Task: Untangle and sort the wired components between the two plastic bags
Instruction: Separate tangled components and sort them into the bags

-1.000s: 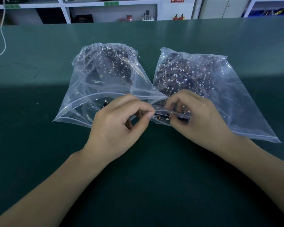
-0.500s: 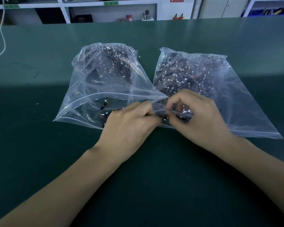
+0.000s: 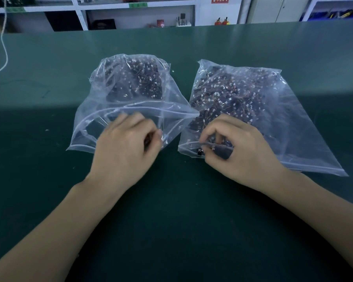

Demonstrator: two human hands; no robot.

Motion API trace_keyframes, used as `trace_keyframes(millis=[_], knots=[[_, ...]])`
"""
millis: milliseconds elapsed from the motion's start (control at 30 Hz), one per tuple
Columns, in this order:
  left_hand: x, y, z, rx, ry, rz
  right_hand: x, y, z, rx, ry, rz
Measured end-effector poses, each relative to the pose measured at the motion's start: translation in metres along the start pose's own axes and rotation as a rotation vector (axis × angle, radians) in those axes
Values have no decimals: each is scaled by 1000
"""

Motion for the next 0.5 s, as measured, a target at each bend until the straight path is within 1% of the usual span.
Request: trace_keyframes(millis=[100, 267, 367, 500], knots=[[1, 0, -8, 121, 61, -26, 0, 0, 0, 7, 0, 10], [-2, 4, -29, 160, 163, -20, 0, -1, 0, 7, -17, 5], [-2, 5, -36, 143, 222, -62, 0, -1, 0, 6, -14, -2], [-2, 3, -36, 79, 209, -68, 0, -1, -1, 14, -17, -10]])
Point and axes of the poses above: each hand's wrist, its own x-axis towards the middle knuckle, its own y-axis out of the back of the hand, z = x × y, the point moved 4 cm from there along x, towards the middle knuckle, and after that the axes turned 15 degrees about -x, right-handed, at the moved point
